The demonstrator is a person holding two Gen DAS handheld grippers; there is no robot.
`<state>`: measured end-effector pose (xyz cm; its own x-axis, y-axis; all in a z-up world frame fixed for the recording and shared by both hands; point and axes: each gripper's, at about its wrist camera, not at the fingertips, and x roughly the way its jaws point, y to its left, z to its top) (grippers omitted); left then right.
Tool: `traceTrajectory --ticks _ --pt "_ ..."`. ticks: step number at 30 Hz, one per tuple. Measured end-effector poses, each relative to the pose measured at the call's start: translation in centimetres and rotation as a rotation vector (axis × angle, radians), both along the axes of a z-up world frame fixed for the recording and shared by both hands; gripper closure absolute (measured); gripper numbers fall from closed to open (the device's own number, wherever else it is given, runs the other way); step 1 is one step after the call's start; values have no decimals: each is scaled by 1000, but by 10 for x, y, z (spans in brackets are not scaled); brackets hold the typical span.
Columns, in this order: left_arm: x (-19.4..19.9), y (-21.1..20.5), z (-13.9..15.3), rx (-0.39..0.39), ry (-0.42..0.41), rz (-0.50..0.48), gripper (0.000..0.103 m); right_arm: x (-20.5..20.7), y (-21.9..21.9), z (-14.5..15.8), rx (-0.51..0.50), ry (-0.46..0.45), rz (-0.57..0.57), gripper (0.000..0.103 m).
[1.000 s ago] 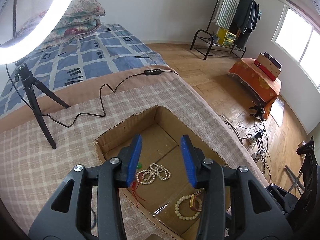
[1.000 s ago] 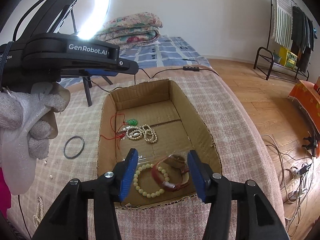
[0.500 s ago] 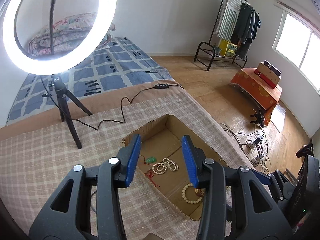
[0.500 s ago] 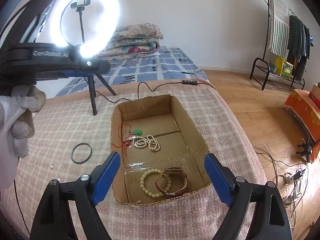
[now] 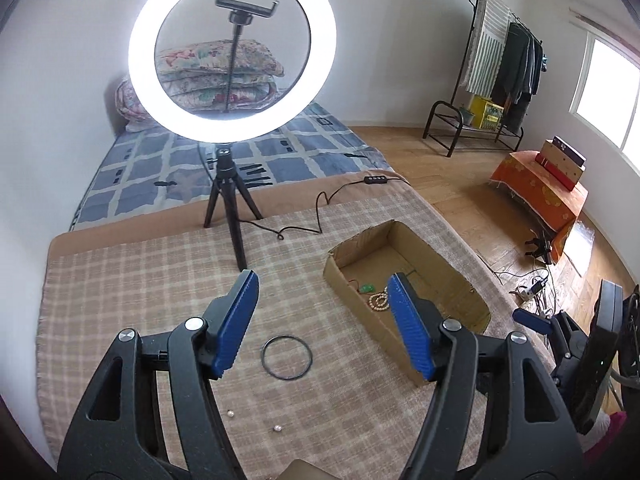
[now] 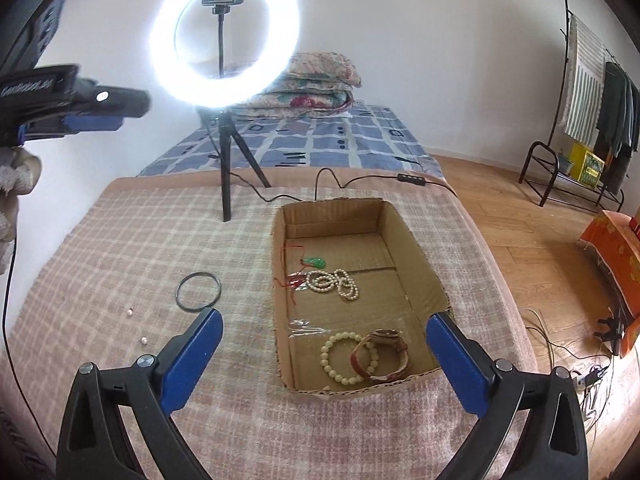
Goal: Organize jewelry
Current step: 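Lift both tools away from the box toward the pearl earrings, then lower both tools toward the two small pearl earrings on the blanket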
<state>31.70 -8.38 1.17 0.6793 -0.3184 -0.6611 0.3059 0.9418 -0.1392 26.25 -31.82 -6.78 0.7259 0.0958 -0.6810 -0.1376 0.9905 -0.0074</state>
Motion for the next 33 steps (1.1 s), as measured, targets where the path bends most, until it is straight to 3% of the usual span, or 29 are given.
traceTrajectory --ticks 8,18,23,27,31,33 --pt "-52 61 -11 -6 23 41 34 -14 14 4 20 -45 25 0" --pt "-101 106 -45 -17 68 77 34 -25 54 3 24 -82 121 2" --pt "-105 119 -66 -16 87 89 34 -23 68 -2 68 -70 168 10" --pt "-99 128 -83 -44 112 95 34 -18 79 -14 112 -21 212 23" --pt "-87 128 -103 -44 156 81 52 -13 94 -32 136 43 252 35" --pt "-81 129 -113 -58 179 81 52 -10 105 -43 130 76 282 41"
